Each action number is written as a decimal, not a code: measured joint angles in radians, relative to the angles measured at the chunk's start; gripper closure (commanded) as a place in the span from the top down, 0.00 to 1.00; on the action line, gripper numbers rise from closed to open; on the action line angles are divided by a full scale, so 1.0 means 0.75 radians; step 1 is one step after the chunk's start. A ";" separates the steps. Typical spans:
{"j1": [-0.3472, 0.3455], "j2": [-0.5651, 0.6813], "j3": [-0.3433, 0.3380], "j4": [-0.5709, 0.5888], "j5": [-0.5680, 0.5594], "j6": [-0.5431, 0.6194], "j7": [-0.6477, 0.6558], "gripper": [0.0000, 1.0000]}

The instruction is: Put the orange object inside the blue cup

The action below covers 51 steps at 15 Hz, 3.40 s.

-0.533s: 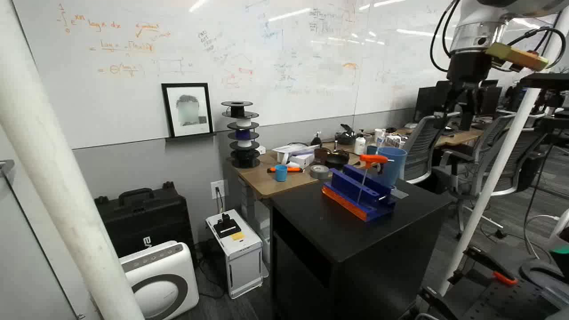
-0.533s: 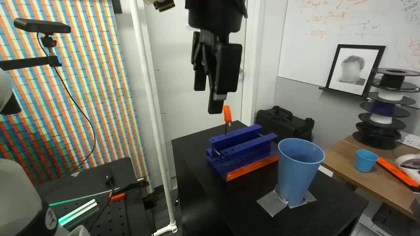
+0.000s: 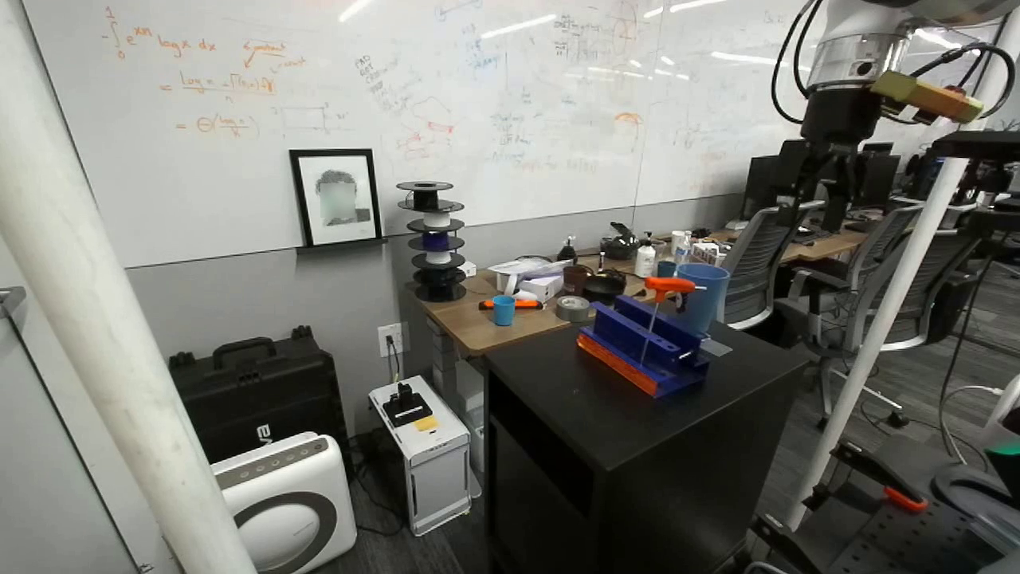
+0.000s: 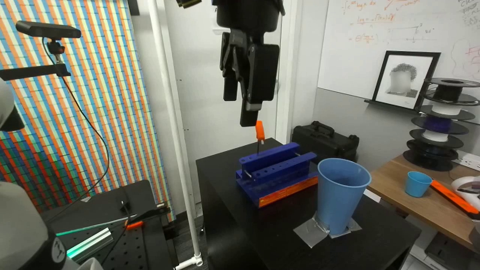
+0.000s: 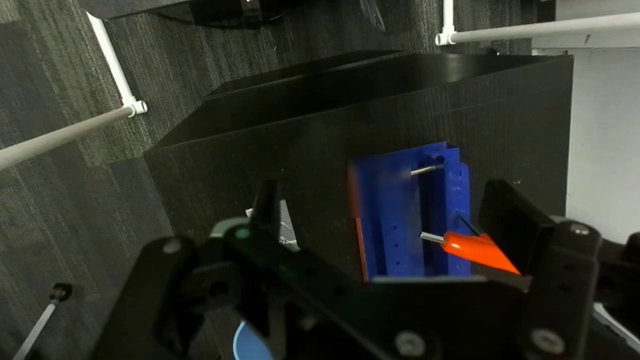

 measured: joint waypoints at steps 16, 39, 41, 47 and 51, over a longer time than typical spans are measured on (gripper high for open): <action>0.189 0.490 -0.002 0.296 0.083 0.267 -0.867 1.00; 0.212 0.722 0.178 0.285 0.004 0.395 -1.521 0.12; 0.208 0.722 0.178 0.275 0.003 0.406 -1.519 0.09; 0.184 0.712 0.174 0.268 0.002 0.482 -1.461 0.14; 0.166 0.656 0.167 0.274 0.002 0.500 -1.415 0.14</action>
